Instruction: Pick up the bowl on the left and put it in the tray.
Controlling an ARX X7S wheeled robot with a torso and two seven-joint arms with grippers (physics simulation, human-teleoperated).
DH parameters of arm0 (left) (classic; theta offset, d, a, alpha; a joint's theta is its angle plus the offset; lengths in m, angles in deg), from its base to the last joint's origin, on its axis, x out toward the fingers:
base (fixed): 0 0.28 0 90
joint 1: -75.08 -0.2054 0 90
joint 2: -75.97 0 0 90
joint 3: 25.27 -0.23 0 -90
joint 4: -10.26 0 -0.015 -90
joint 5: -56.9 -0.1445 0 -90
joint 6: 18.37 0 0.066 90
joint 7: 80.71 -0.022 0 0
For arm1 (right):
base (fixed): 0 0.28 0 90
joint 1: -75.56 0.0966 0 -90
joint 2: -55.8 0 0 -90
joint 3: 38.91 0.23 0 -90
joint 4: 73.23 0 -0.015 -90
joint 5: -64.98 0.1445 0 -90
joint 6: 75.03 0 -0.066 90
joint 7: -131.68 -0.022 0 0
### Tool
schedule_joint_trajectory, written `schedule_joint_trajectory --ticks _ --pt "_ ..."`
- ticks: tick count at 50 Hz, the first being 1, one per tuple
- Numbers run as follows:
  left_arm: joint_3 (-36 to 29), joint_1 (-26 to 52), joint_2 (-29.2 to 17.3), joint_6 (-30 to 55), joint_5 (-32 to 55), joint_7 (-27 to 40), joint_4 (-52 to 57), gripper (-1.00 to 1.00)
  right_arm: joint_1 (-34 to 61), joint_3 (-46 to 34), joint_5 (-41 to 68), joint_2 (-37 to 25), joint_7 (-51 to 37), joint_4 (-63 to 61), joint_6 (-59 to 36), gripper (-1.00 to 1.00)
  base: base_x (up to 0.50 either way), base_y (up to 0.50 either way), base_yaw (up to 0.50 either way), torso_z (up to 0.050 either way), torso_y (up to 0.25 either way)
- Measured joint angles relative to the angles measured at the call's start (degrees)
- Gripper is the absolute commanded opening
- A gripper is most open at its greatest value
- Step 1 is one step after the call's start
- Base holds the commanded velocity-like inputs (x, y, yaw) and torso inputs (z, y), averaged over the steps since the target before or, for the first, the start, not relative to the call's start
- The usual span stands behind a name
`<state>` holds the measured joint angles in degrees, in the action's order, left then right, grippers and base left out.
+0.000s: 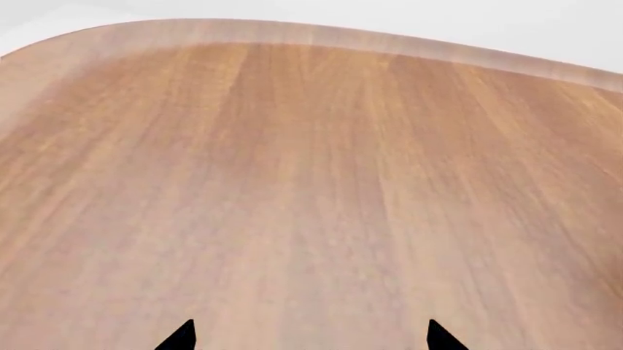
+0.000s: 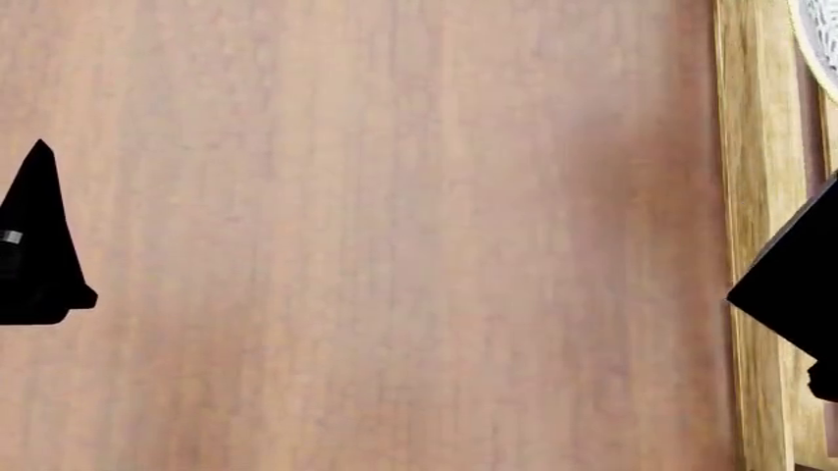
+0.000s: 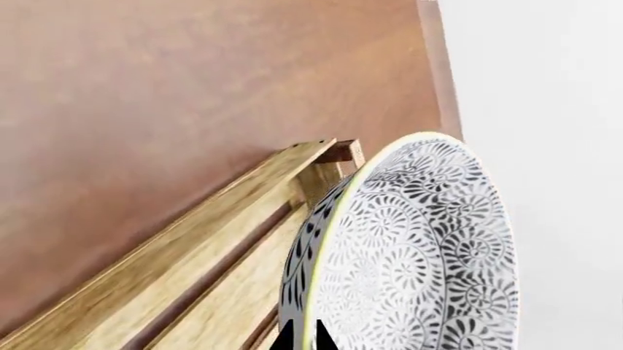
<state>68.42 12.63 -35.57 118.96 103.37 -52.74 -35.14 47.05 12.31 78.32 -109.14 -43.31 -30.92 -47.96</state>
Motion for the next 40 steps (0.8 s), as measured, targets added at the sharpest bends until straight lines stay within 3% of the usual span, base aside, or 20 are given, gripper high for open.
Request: schedule_joint_trajectory --ticks 25,40 --pt "-0.3 0.0 -0.4 -0.4 0.5 0.5 -0.1 1.00 -10.2 0.5 4.6 -7.2 -7.8 1.3 3.0 -1.00 0.00 0.00 0.00 0.000 0.000" --pt "-0.7 -0.2 -0.6 -0.9 0.3 0.7 -0.3 1.00 -13.4 -0.9 4.9 -6.0 -10.3 4.0 5.3 -1.00 0.00 0.00 0.00 0.000 0.001"
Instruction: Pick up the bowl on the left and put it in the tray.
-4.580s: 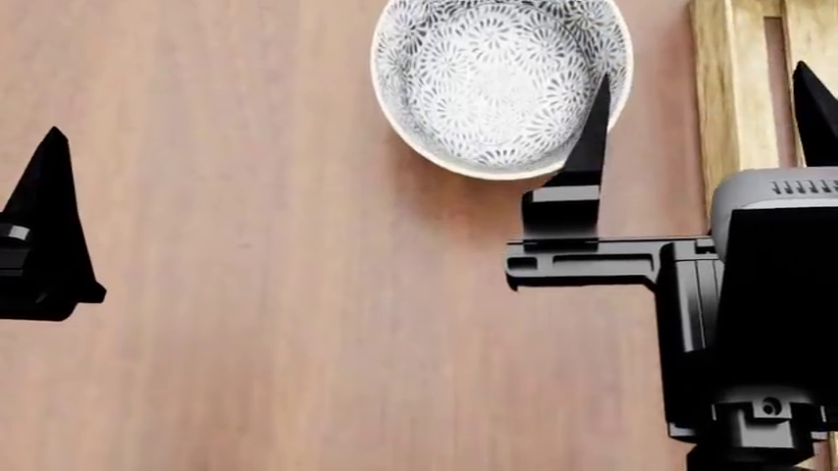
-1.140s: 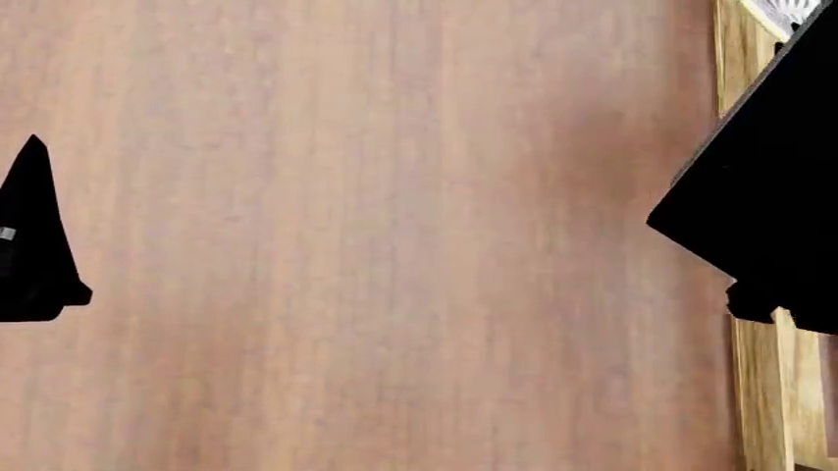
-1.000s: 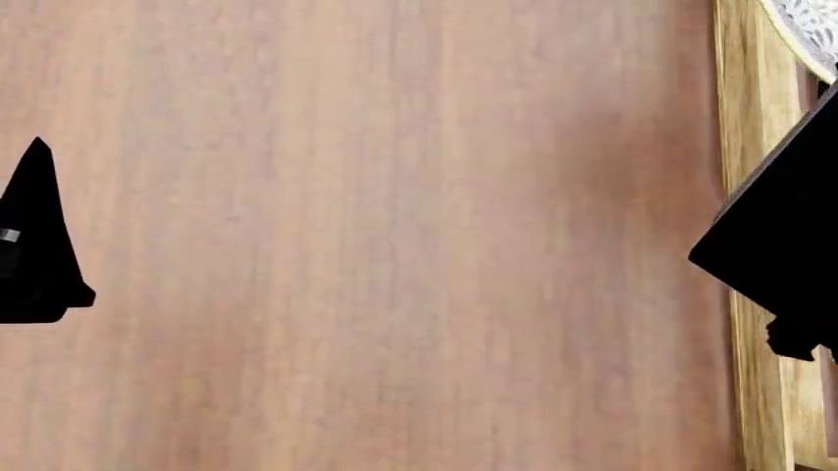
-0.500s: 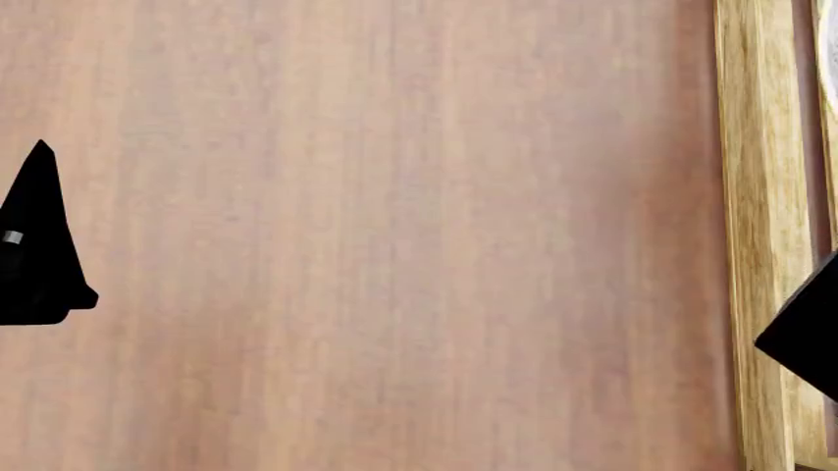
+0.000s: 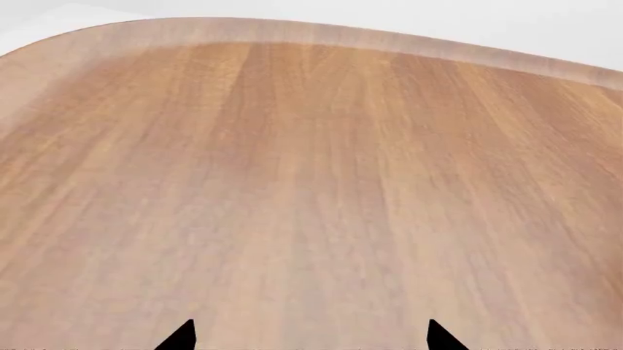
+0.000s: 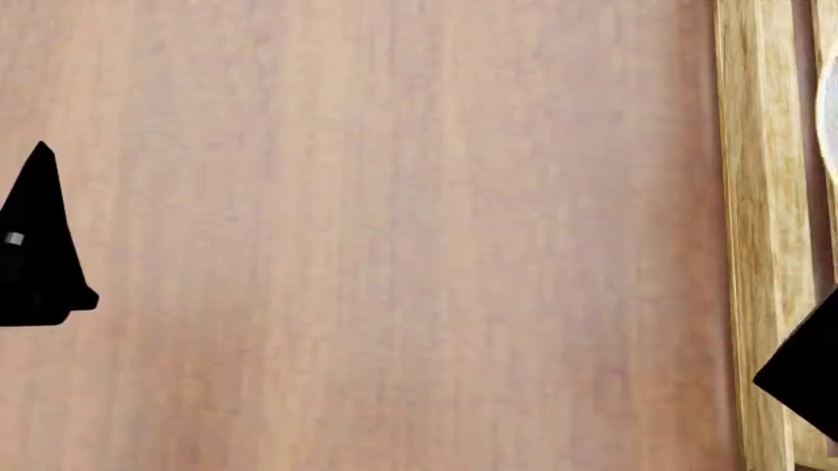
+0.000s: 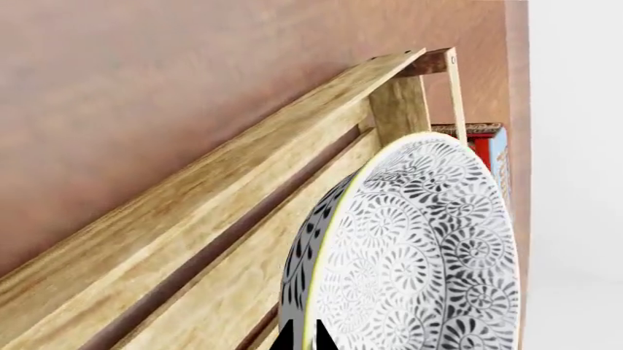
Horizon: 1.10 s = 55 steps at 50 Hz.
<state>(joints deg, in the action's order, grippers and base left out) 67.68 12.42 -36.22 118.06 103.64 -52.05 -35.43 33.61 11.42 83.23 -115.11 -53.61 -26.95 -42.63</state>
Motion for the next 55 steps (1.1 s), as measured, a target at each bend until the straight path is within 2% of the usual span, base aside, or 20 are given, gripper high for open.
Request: schedule_joint_trajectory --ticks 10,17,43,44,55 --pt "-0.2 -0.1 -0.2 -0.3 -0.1 0.1 -0.2 1.00 -0.5 -1.6 -1.7 2.9 0.2 3.7 1.9 -1.00 0.00 0.00 0.00 0.000 0.000" --pt "-0.3 -0.2 -0.3 -0.5 -0.2 0.2 -0.3 1.00 1.6 -2.2 2.6 2.9 0.3 6.3 3.3 -1.00 0.00 0.00 0.00 -0.002 0.000" --pt "-0.6 -0.1 -0.9 -0.8 0.3 0.7 -0.3 1.00 -0.9 -3.4 -4.5 6.7 -0.6 10.4 5.5 -1.00 0.00 0.00 0.00 0.000 -0.001" --pt "-0.6 -0.1 -1.0 -0.8 0.3 0.8 -0.3 1.00 -0.9 -3.5 -4.6 6.8 -0.5 10.4 5.6 1.00 0.00 0.00 0.00 0.000 0.000" --pt "-0.7 0.1 -1.2 -0.8 0.5 1.0 -0.3 1.00 -1.6 -3.4 -5.5 6.8 -0.9 10.7 6.3 1.00 0.00 0.00 0.00 0.000 0.000"
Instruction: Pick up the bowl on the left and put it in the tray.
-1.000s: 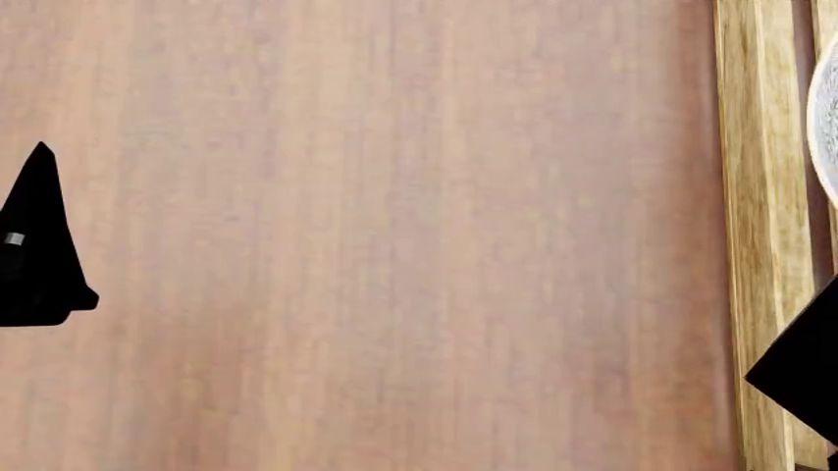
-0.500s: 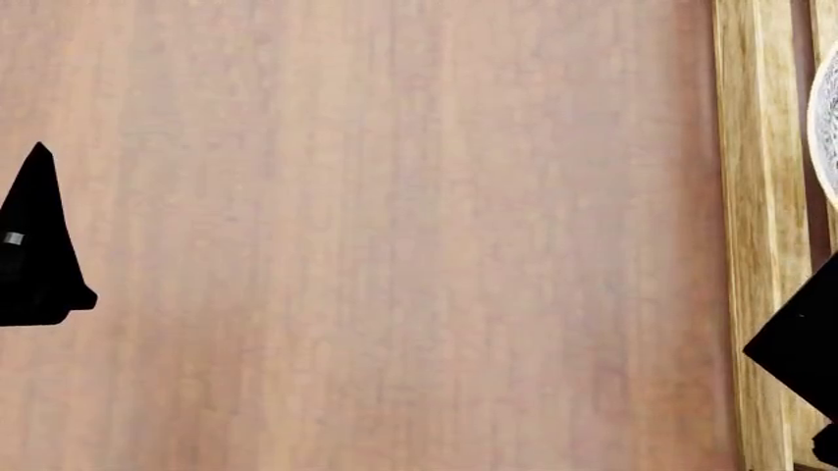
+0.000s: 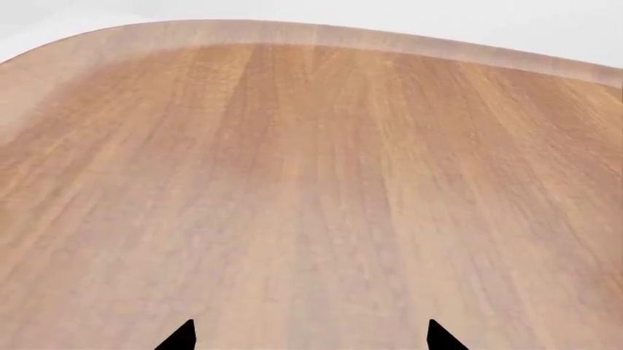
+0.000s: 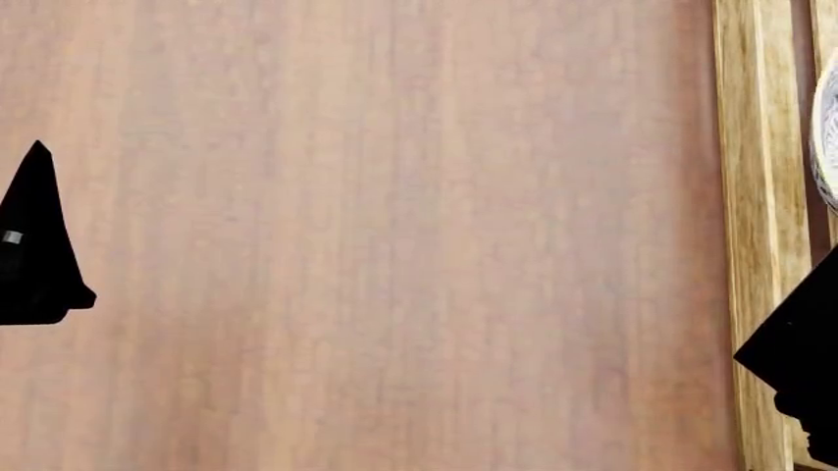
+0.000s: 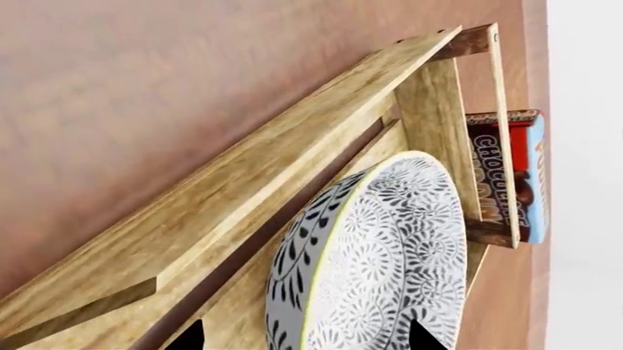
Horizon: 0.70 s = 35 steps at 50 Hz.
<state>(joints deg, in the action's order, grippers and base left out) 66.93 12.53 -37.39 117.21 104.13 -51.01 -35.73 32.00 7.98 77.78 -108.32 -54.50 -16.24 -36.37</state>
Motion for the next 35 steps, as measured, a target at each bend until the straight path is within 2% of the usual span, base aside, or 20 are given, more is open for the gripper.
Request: schedule_joint_trajectory --ticks 23,35 --pt "-0.3 0.1 -0.4 -0.3 0.4 0.5 0.1 1.00 -0.9 0.8 -0.2 -0.5 -0.3 -0.6 0.1 1.00 0.00 0.00 0.00 0.000 0.000" --pt "-0.2 0.4 -0.6 -0.1 1.1 1.1 0.5 1.00 0.1 3.4 4.0 -3.2 1.5 -4.7 -1.3 1.00 0.00 0.00 0.00 0.000 0.000"
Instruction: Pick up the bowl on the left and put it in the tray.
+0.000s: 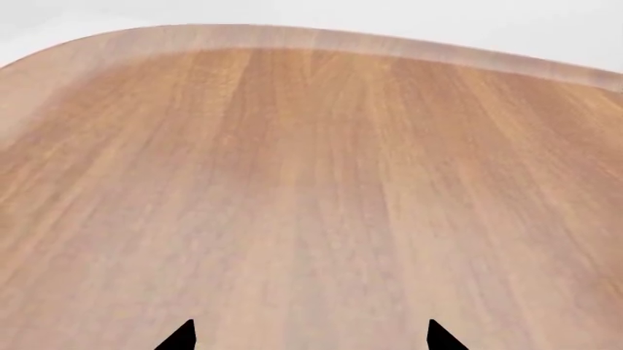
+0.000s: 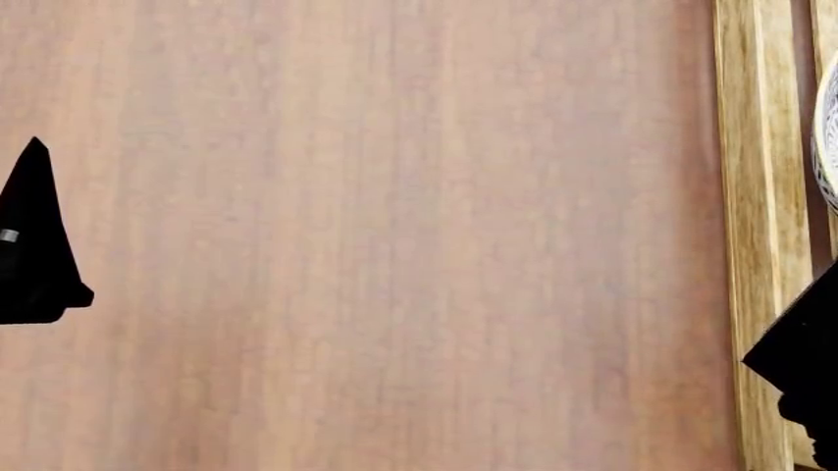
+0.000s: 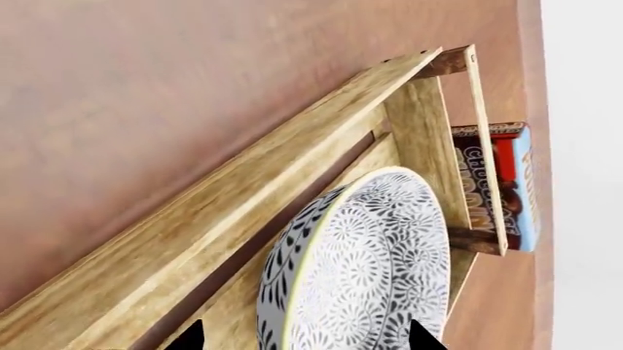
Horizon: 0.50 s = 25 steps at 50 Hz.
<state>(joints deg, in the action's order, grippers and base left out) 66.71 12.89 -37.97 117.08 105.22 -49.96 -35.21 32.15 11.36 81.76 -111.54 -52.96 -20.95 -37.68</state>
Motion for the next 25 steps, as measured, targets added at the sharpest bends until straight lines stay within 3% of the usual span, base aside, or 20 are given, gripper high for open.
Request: schedule_joint_trajectory --ticks 25 --pt "0.1 1.3 -0.6 0.8 1.8 1.5 1.0 1.00 8.2 8.6 9.2 -8.2 9.9 -11.0 -2.7 1.00 0.00 0.00 0.00 0.000 0.000"
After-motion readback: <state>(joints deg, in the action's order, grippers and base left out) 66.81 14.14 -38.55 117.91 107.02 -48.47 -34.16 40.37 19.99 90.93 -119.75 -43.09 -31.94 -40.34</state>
